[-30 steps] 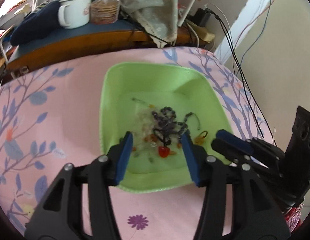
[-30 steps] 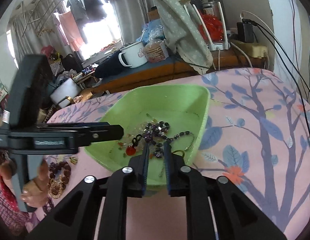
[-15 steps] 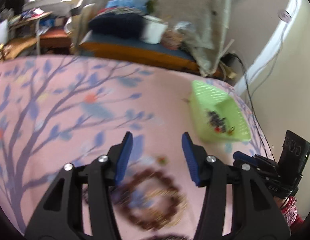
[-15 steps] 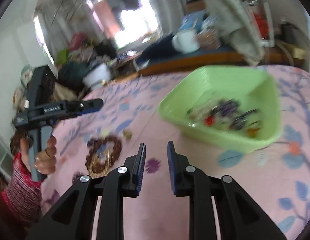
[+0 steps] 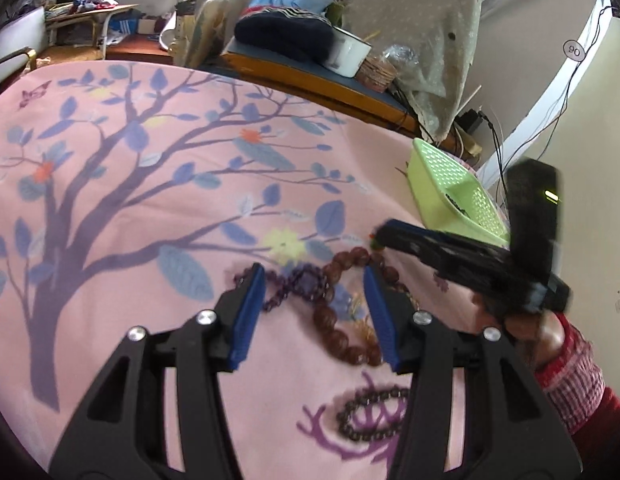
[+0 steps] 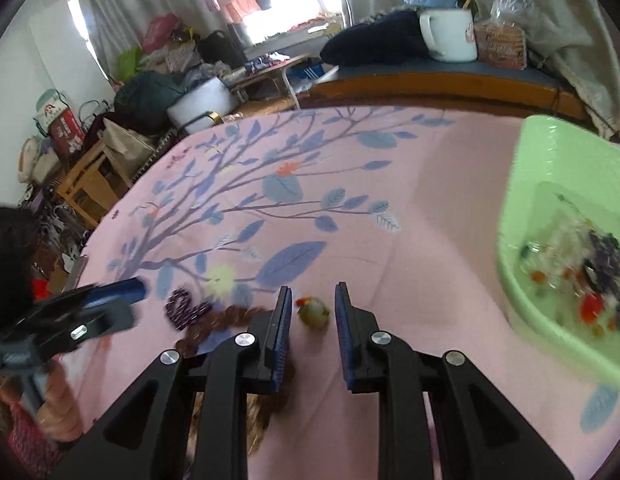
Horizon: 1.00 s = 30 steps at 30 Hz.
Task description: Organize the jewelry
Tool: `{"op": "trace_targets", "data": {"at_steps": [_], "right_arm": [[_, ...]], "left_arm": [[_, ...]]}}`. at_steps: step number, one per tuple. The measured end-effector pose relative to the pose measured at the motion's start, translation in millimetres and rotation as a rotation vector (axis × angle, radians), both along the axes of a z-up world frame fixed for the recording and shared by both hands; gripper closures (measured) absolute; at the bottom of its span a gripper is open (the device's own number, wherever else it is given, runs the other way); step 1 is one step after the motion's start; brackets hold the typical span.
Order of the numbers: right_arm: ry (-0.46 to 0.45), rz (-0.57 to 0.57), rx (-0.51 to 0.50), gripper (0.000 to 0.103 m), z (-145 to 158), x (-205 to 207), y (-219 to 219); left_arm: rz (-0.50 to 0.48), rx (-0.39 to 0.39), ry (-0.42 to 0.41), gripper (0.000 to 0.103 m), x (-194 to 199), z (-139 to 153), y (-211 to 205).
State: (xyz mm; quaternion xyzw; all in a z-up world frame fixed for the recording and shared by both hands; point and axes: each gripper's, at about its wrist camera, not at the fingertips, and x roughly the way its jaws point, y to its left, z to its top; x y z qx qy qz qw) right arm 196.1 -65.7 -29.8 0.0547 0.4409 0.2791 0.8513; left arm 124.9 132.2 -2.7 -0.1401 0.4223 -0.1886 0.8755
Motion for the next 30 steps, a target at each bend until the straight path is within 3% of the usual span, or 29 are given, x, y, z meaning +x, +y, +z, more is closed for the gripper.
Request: {"op": "trace_targets", "data": {"at_steps": [4,9,12,14,21,27,29,30], "right_arm": [[0.02,-0.006,0.032,0.103,-5,0,-9],[0.002,0.033,0.017,0.103,-4,-33,-25],[-0.004,0.068,0.022,0.103,-5,-65,-37],[-0.01,0.083,0.026,0.103,-5,-83,-39],[0.005,0.047,0.083,0.103,-7,-113,-54],[0.021,0.038,0.115,0.103,-9,-112,-58],[0.02,0.037,0.115,0.103,-9,-113,-58],[0.02,0.037,0.117,0.103,-9,-112,-59]], "left_arm": [[-0.027,0.035,-0.037,0.054,-16,2,-5],[-0.013,0.118,-0.012,0.054,-14,-10,-3],[0.059,0.046,0.047,0.054,-3,-15,25],[0.058,0.003,0.045,0.054,-4,-11,30],[-0.125,0.054,-0.024,0.054,-22,8,-29],[-0.208,0.093,0.054,0.054,-8,-5,-68],[-0.204,0.084,0.128,0.079,4,-20,-71],[-0.2,0.072,0.154,0.102,9,-24,-70]]}}
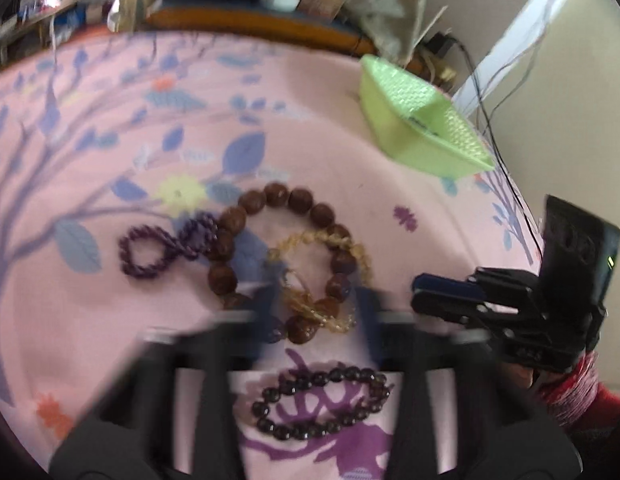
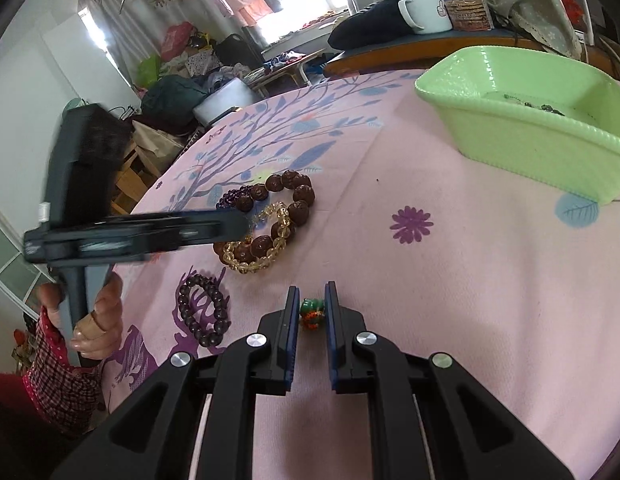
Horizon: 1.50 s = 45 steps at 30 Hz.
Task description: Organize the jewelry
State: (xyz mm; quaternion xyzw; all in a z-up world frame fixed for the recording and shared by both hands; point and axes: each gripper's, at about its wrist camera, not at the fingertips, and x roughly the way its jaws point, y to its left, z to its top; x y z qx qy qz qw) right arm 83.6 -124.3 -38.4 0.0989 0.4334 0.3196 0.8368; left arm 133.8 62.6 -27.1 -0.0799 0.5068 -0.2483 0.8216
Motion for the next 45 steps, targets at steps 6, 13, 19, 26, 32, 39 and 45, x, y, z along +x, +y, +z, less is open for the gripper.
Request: {"op": "trace_targets", "data": {"at_steps": [6,13,19,26,32,39,45], "right_arm": [[0.003,-0.036,0.024,0.103,0,-3,-9],[0.0,-0.097,0.019,0.103,-1,-21,-37],[-0.067,-0.097,-0.085,0.103,5,-53,-51],[-0.185,0.003,-0.26,0.084,7,-94,-41],[-0.22,-0.006,-0.356,0.084,5,-91,-29],[-0.18,-0.04,-0.332,0.084,7,-69,-37],[-0.194,0.025,-0.318,0.103,7,-61,-28]], "left_arm": [[0.005,-0.138,-0.015,0.102,-1,21,11],[-0.12,-0.204,-0.03,0.102,-28,34,-26],[-0.225,-0.024,-0.007,0.1,-51,-3,-83],[-0.244,0.108,-0.178,0.042,-81,6,-85],[-0.273,0.138,-0.254,0.042,-93,15,-80],[-0.28,0.216,-0.236,0.069,-85,-2,-98],[-0.286,0.182,-0.207,0.091,-73,-5,-100]]}}
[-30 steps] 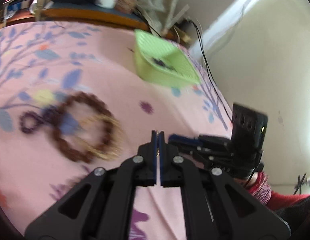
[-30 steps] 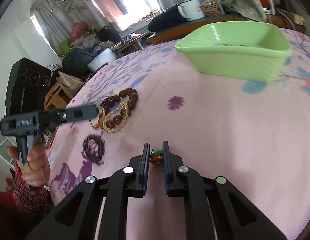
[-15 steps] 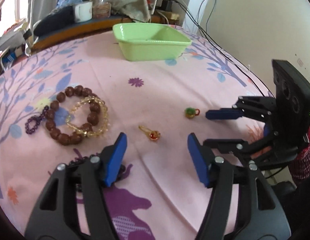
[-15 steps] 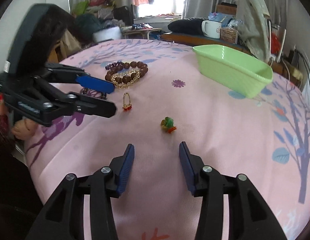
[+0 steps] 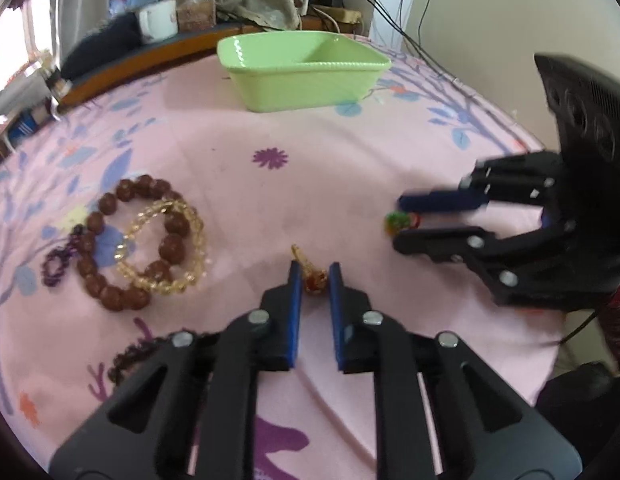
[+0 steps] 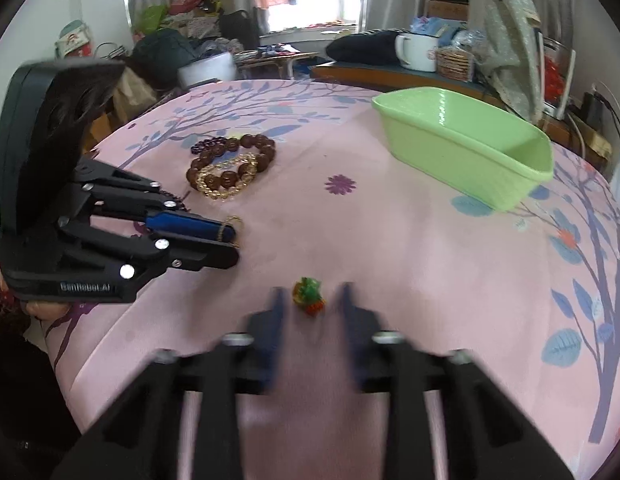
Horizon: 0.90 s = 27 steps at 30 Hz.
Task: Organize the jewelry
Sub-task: 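Carry the green charm to the tray with the right gripper while the left carries the gold key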
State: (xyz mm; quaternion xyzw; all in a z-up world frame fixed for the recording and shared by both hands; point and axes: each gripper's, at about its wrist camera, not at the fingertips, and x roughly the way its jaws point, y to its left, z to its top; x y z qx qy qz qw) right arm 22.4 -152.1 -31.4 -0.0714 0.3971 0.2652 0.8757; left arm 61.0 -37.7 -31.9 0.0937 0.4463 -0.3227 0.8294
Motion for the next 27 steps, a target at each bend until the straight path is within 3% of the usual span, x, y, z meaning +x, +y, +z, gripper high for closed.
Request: {"op": "trace_targets", "data": {"at_steps": [3,7,12,17,18,20,21,23,27], "right_arm": [[0.004,0.012,0.023,0.103,1,3,-1],[-0.01,-0.046,0.137,0.103,16,20,-25],[-0.075,-0.163,0.257,0.103,51,58,-66],[-0.112,-0.251,0.275,0.103,65,91,-87],[-0.126,-0.279,0.264,0.103,65,99,-89],[-0.128,-0.299,0.246,0.103,61,108,-93],[-0.113,-0.303,0.243,0.102,58,115,-94],[-0.091,-0.348,0.264,0.094,51,121,-102],[-0.07,-0.386,0.357,0.093,45,104,-113]], "left_arm": [[0.0,-0.026,0.02,0.092,14,7,-2],[-0.024,-0.098,0.035,0.092,39,31,-9],[-0.02,-0.17,-0.013,0.092,86,76,-27],[0.019,-0.214,-0.07,0.091,127,104,-50],[0.034,-0.208,-0.085,0.091,131,105,-54],[0.072,-0.179,-0.08,0.077,145,98,-65],[0.087,-0.162,-0.064,0.062,151,92,-68],[0.119,-0.117,-0.036,0.06,162,74,-76],[0.136,-0.096,0.021,0.059,163,55,-69]]}}
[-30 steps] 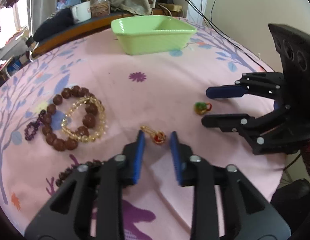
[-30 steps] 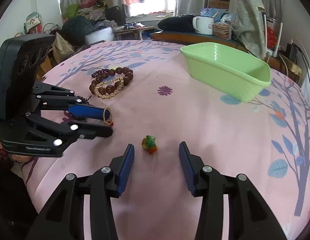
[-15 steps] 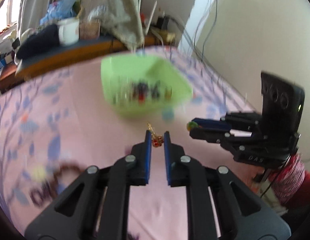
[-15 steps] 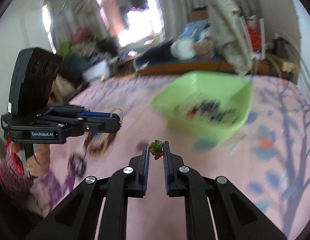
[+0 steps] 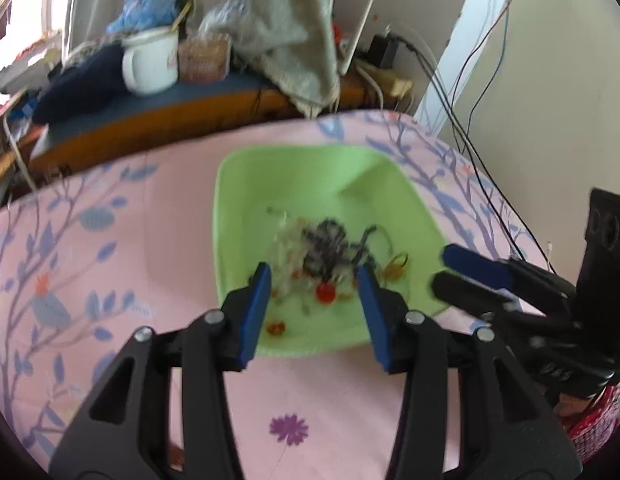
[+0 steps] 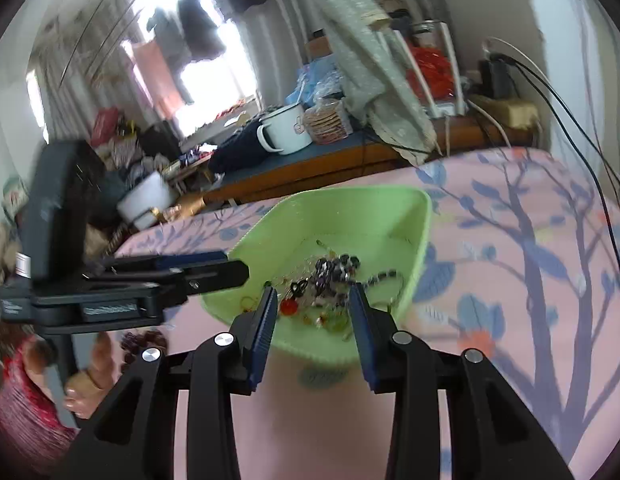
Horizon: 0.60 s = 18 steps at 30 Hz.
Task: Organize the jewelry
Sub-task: 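Carry the green charm to the tray with the right gripper while the left carries the gold key, then return both grippers to the bracelets on the sheet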
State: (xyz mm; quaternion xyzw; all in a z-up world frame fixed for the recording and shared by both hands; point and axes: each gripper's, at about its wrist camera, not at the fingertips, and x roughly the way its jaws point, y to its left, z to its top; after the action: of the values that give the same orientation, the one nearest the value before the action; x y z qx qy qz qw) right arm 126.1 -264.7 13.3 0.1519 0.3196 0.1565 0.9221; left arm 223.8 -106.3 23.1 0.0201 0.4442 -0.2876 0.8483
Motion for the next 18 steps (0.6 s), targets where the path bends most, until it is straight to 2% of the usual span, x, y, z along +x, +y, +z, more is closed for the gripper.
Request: {"op": "trace_targets", "data": {"at_steps": [4,7,9,11,13,15,17,18], "right_arm": [[-0.016,0.044,0.043,0.093,-2,-31,11],[0.04,0.124,0.049,0.093,-14,-47,33],[0.098,0.179,0.02,0.093,-25,-50,52],[0.14,0.238,-0.074,0.093,-37,-55,81],[0.153,0.277,-0.143,0.093,-43,-57,100],[0.133,0.289,-0.195,0.085,-44,-62,115],[0.125,0.319,-0.22,0.067,-44,-65,124],[0.122,0.338,-0.23,0.061,-44,-66,129]], "left_arm": [[0.046,-0.094,-0.023,0.059,-22,12,53],[0.134,-0.143,-0.038,0.059,-46,14,110],[0.193,-0.123,-0.054,0.06,-62,9,141],[0.258,-0.054,-0.079,0.059,-84,0,171],[0.296,-0.02,-0.082,0.059,-99,-10,192],[0.326,-0.018,-0.068,0.059,-108,-19,208],[0.362,-0.025,-0.048,0.059,-119,-29,227],[0.381,-0.024,-0.044,0.059,-121,-33,235]]}}
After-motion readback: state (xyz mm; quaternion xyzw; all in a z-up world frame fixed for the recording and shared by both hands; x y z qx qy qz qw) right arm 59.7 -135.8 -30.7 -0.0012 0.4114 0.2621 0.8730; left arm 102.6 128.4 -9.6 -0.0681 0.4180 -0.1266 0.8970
